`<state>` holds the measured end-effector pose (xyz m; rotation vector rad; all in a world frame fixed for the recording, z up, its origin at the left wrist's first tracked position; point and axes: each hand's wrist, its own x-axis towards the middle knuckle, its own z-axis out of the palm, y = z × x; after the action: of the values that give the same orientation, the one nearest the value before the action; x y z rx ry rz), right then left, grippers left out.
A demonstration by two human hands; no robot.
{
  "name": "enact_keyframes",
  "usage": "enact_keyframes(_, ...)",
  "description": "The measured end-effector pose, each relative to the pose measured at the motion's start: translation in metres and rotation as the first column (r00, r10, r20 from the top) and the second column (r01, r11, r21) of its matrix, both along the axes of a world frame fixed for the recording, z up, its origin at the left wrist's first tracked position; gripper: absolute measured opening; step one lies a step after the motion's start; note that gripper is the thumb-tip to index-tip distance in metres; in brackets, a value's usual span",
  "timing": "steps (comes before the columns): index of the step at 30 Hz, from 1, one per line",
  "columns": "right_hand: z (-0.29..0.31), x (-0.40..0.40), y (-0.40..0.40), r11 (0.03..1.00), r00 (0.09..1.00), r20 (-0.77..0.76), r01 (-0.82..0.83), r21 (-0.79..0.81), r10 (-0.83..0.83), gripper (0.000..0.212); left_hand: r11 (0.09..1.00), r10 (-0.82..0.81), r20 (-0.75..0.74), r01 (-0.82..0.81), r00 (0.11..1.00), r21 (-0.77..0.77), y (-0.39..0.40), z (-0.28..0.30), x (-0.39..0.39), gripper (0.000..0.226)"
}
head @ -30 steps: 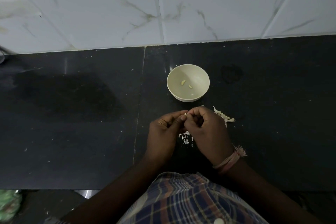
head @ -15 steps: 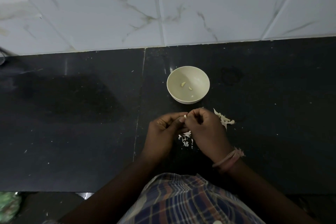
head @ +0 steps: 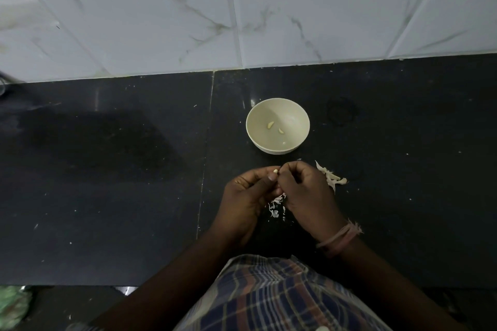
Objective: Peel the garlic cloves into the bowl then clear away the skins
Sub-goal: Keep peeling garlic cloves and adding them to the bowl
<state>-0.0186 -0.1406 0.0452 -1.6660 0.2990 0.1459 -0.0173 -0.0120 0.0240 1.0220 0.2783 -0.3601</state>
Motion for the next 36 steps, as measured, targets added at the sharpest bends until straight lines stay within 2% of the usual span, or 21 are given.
enact_keyframes(4, -0.004, 0.006, -0.004, 0.997, 0.997, 0.025, 0.073, 0.005, -0.073, 0.013, 1.0, 0.002, -0.014, -0.002, 1.0, -0.007, 0.0, 0.0, 0.002, 0.033)
enact_keyframes(9, -0.011, 0.008, -0.012, 0.977, 0.984, 0.079, 0.17, -0.126, -0.161, 0.016, 0.999, 0.041, -0.051, -0.041, 0.998, 0.006, 0.0, 0.0, 0.002, 0.03)
enact_keyframes(12, -0.011, 0.006, -0.011, 0.973, 0.988, 0.082, 0.145, -0.182, -0.132, 0.025, 0.997, 0.068, -0.071, -0.066, 0.995, 0.033, -0.001, -0.001, 0.004, 0.03)
enact_keyframes(15, -0.017, 0.008, -0.011, 0.936, 0.998, -0.021, 0.054, -0.349, -0.065, 0.036, 0.992, 0.093, -0.093, -0.084, 0.991, 0.089, -0.002, -0.003, 0.01, 0.02)
enact_keyframes(18, -0.026, 0.008, -0.01, 0.905, 0.996, -0.087, -0.037, -0.424, 0.0, 0.028, 0.982, 0.09, -0.106, -0.071, 0.99, 0.175, -0.004, -0.002, 0.019, 0.018)
enact_keyframes(22, -0.026, 0.015, -0.008, 0.904, 1.0, -0.028, -0.006, -0.428, -0.006, 0.015, 0.97, 0.109, -0.118, -0.08, 0.987, 0.229, -0.01, 0.0, 0.035, 0.015)
enact_keyframes(31, -0.033, 0.014, -0.001, 0.93, 0.999, 0.024, -0.03, -0.367, 0.042, 0.017, 0.892, 0.22, -0.095, -0.161, 0.971, 0.423, -0.028, 0.009, 0.074, 0.003)
enact_keyframes(36, -0.031, 0.018, -0.006, 0.954, 0.994, 0.072, 0.094, -0.284, -0.076, 0.019, 0.883, 0.232, -0.092, -0.17, 0.968, 0.437, -0.03, 0.007, 0.071, 0.009)
